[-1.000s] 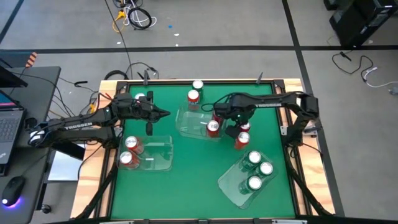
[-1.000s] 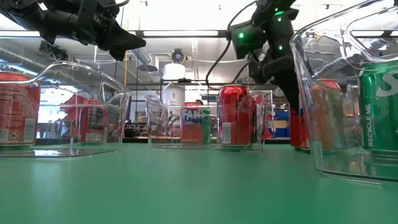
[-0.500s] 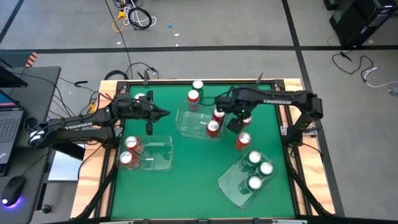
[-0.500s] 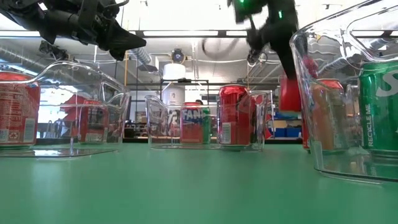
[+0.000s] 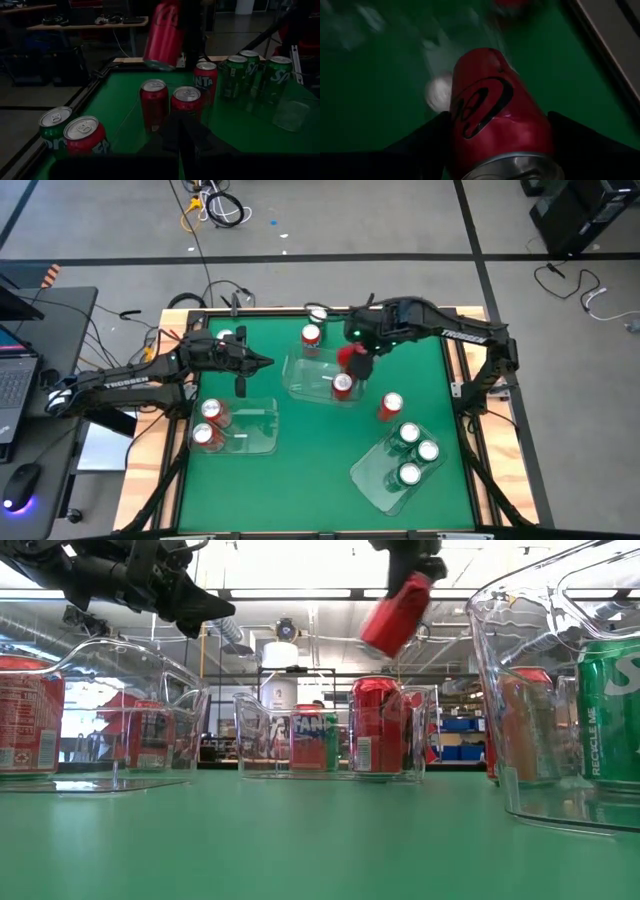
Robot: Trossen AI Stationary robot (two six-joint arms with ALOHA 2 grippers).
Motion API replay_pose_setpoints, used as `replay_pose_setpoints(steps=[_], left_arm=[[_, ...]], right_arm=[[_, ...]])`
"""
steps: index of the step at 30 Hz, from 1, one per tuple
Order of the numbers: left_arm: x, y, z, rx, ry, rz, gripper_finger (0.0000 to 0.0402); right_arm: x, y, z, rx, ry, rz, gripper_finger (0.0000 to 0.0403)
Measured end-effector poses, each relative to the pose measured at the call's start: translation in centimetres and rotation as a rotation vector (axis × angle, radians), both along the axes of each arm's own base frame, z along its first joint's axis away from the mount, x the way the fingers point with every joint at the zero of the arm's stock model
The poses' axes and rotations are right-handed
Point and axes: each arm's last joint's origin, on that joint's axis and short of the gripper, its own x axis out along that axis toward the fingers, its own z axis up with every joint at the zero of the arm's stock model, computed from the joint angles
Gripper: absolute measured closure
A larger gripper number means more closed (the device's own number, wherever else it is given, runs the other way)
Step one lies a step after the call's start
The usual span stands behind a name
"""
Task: Sort soda cans
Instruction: Put the right red black soda can into the top transparent bin
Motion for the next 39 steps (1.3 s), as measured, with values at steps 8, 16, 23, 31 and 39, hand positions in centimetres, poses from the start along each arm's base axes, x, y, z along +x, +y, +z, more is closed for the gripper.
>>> replay_pose_setpoints(steps=[8,16,23,31,39], left_arm=[[0.2,0.1,-0.2,-0.004,0.012,0.011,0.04],[0.4,0.2,-0.5,-0.009,0.028,0.013,0.04],[0.4,0.2,-0.6,-0.012,0.038,0.013,0.04],[0.4,0.2,-0.6,-0.012,0.037,0.012,0.04],[0.4,0.2,-0.6,-0.012,0.037,0.012,0.04]], right_arm=[[5.8,-0.4,-1.5,-0.029,-0.074,0.198,0.012],[9.9,-0.9,-4.8,-0.004,0.075,0.361,0.012],[10.1,-1.1,-7.1,0.046,0.226,0.358,0.012],[10.2,-1.0,-7.2,0.052,0.236,0.365,0.012],[11.0,-1.1,-7.0,0.024,0.149,0.368,0.012]])
